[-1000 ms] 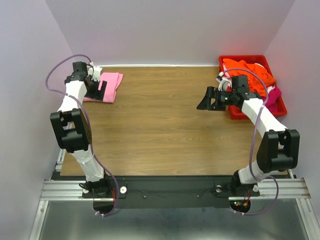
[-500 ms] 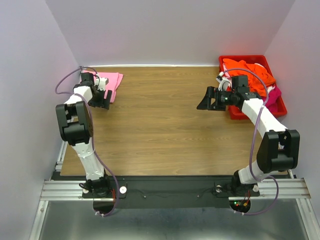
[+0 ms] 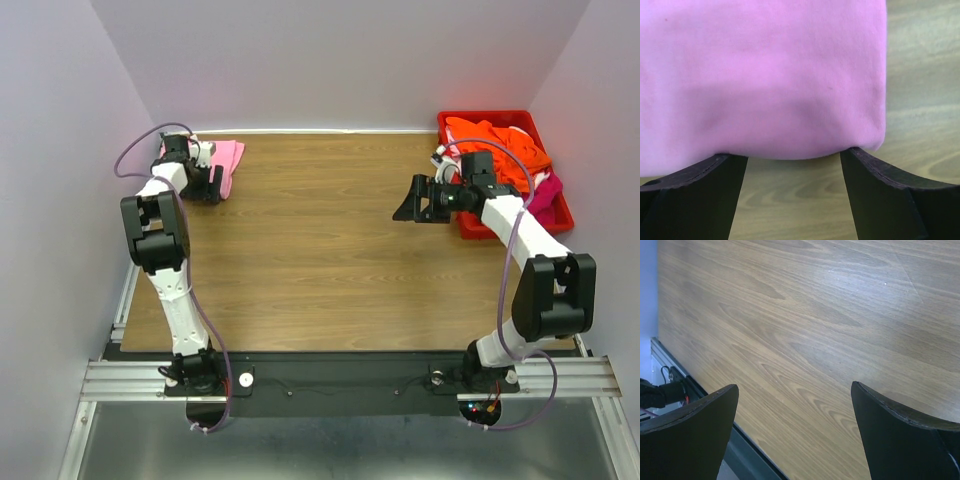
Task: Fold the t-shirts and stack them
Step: Neatly place the folded tshirt to the corner
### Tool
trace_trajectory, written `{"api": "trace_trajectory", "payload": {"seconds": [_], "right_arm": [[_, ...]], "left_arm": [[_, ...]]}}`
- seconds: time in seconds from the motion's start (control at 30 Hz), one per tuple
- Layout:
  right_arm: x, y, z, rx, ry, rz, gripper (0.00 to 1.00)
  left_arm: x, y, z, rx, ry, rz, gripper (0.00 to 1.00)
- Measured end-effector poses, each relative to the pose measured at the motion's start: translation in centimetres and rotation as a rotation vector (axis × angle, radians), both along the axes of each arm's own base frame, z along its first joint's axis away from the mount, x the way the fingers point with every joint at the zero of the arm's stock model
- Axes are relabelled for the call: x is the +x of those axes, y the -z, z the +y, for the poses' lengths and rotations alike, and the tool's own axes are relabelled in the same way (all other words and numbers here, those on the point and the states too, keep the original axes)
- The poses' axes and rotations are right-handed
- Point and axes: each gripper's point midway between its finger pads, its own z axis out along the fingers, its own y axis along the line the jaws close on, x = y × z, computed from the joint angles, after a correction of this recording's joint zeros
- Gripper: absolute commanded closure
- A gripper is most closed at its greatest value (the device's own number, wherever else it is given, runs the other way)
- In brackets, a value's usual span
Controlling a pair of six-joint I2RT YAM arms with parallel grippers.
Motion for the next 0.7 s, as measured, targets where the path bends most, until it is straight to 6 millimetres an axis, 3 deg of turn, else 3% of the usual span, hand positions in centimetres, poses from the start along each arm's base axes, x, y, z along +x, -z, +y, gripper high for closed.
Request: {"api": "trace_trajectory", "payload": {"seconds": [0.43, 0.7], "right_arm": [[0.1, 1.2, 0.0, -0.002, -0.001, 0.034, 0.0], [0.2, 1.3, 0.0, -0.003, -0.003, 0.034, 0.0]], "left_arm": [[4.8, -0.3, 0.2, -0.031, -0.013, -0.065, 0.17], [5.4, -0.3, 0.3, -0.022, 0.011, -0.063, 0.09]]}}
